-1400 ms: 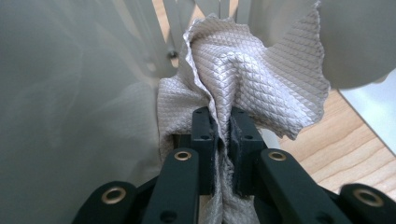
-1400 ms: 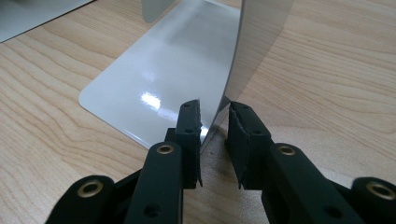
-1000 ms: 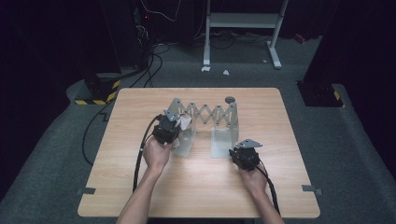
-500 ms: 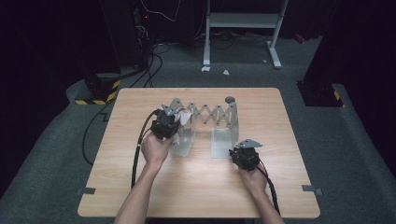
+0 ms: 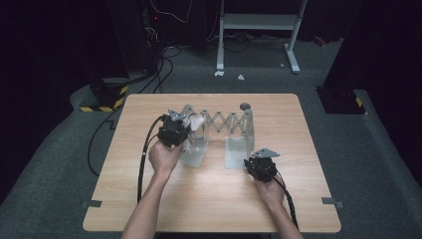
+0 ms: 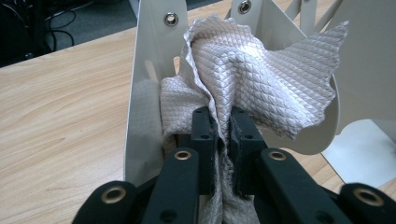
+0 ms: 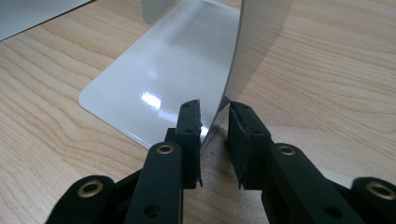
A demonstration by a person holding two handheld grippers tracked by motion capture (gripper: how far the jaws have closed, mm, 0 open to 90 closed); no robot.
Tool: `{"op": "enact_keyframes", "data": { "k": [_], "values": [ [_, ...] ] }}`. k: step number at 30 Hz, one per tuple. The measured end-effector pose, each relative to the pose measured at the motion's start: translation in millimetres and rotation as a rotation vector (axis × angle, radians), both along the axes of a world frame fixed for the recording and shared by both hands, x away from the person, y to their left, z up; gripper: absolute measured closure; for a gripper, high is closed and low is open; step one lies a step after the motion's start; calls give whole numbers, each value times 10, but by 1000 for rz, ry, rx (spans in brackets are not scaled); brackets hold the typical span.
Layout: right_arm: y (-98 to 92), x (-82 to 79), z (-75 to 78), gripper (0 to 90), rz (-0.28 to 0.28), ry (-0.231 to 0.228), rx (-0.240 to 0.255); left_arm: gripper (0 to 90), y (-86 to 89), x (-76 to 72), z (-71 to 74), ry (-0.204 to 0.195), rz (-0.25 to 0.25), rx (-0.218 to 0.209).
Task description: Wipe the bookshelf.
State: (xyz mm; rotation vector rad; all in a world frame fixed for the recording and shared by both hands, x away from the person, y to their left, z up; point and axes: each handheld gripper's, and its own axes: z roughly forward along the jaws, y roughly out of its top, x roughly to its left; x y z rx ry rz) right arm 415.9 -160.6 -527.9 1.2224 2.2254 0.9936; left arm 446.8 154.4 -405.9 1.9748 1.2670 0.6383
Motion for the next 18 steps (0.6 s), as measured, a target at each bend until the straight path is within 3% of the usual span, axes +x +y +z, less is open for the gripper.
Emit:
{"op": "enact_keyframes", "data": {
  "k": [9,18],
  "values": [
    [0,0,0,747,0,1,1,820,59,-55,-73,0,13,-24],
    [3,-4,-1,748,2,0,0,819,90,-97,-296,29,35,-47]
  ]
}}
